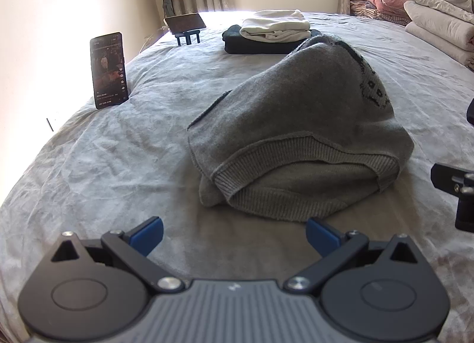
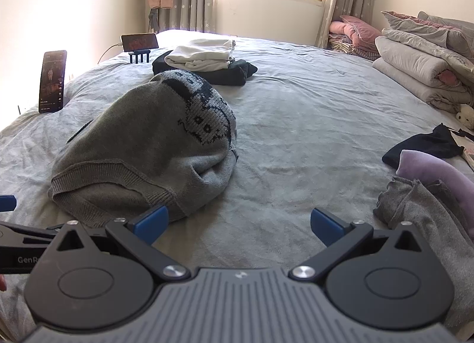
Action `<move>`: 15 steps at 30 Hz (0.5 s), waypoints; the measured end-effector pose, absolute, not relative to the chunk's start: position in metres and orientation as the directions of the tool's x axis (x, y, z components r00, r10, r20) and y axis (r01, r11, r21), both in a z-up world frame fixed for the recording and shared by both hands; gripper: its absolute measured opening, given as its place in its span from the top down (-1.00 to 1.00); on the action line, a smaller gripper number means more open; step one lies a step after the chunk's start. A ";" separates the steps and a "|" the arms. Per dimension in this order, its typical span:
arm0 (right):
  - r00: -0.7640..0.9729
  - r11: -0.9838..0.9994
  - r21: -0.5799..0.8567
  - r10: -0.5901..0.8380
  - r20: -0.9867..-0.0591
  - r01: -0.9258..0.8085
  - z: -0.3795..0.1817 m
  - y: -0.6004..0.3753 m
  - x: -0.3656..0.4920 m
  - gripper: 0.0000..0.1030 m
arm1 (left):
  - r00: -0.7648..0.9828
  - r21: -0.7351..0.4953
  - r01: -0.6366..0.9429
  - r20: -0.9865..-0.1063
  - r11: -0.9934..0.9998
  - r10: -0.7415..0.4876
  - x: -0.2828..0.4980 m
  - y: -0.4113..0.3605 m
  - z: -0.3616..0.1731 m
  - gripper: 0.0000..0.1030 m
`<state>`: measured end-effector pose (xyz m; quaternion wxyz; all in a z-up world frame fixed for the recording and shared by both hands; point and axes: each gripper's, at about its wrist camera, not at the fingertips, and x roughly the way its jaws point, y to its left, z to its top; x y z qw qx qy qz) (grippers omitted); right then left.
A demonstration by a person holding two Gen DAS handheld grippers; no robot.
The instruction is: Fold clothes
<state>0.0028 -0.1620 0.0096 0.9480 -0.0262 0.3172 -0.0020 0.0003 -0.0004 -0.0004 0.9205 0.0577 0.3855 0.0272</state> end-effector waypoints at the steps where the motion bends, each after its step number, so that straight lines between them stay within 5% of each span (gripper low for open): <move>1: 0.799 0.999 -0.052 -0.022 -0.602 -0.012 0.009 -0.161 0.003 -1.00 | 0.701 0.129 -0.006 -0.707 0.992 0.096 0.000 -0.001 -0.001 -0.99; 15: 0.796 0.998 -0.061 -0.032 -0.604 -0.006 0.004 -0.153 0.005 -1.00 | 0.697 0.131 -0.009 -0.710 0.991 0.100 0.001 -0.001 0.000 -0.99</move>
